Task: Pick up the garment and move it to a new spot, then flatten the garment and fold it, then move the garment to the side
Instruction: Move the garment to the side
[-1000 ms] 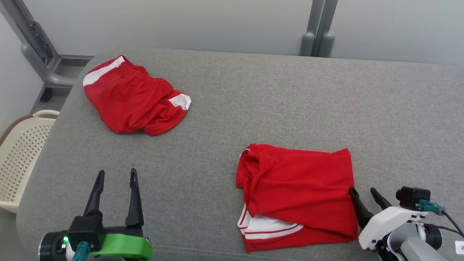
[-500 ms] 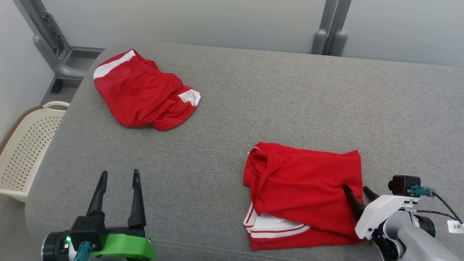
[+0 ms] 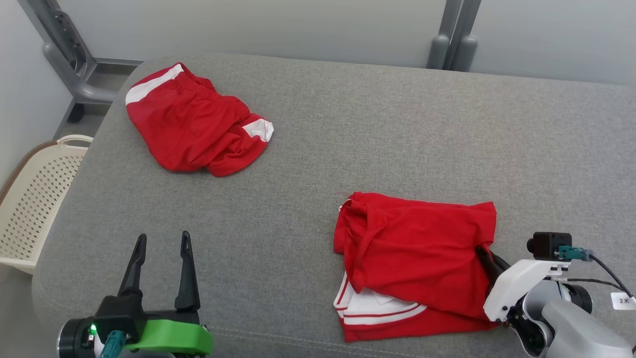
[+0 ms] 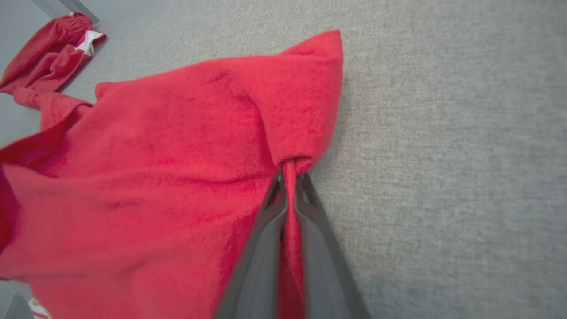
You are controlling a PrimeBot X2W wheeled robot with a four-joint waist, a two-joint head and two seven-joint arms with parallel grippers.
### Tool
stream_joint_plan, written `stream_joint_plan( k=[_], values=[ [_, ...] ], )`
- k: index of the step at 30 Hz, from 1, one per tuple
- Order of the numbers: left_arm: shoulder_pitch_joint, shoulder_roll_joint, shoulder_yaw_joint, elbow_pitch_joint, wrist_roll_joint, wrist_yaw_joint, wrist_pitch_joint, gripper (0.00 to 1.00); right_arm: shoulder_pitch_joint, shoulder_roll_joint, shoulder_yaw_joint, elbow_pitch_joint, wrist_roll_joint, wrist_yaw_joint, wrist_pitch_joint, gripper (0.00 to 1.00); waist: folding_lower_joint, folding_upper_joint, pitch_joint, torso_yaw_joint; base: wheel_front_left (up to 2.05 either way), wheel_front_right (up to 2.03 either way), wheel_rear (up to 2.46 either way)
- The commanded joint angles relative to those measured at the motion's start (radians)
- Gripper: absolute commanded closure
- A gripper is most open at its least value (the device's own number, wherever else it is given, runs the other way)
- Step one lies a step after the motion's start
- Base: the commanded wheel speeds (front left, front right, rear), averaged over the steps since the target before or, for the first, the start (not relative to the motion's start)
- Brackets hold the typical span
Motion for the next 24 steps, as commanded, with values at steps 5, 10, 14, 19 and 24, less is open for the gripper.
stream_joint_plan(
  k=[5,10,14,19,24],
  values=[
    [-0.019,0.000,0.002,-0.004,-0.007,0.006,-0.002,0.00,-0.045,-0.041,0.036,-0.018,0.021,0.000,-0.041,1.00,0.0000,0.0000,0.013,-0.020,0.00,0.00,0.00],
    [-0.023,0.000,0.005,-0.007,-0.003,0.006,-0.002,0.00,-0.096,-0.080,0.059,-0.020,0.031,0.000,-0.062,1.00,0.0000,0.0000,0.025,-0.039,0.00,0.00,0.00],
    [-0.025,0.000,0.005,-0.011,0.003,0.004,-0.002,0.00,-0.152,-0.118,0.074,-0.009,0.029,0.000,-0.071,1.00,0.0000,0.0000,0.037,-0.056,0.00,0.00,0.00],
    [-0.037,0.000,0.017,-0.024,0.015,-0.002,-0.002,0.00,-0.270,-0.198,0.115,-0.005,0.000,0.000,-0.058,1.00,0.0000,0.0000,0.079,-0.093,0.00,0.00,0.00],
    [-0.050,0.000,0.037,-0.038,0.028,-0.008,-0.003,0.00,-0.371,-0.271,0.135,0.003,-0.006,0.000,-0.045,1.00,0.0000,0.0000,0.124,-0.123,0.00,0.00,0.00]
  ],
)
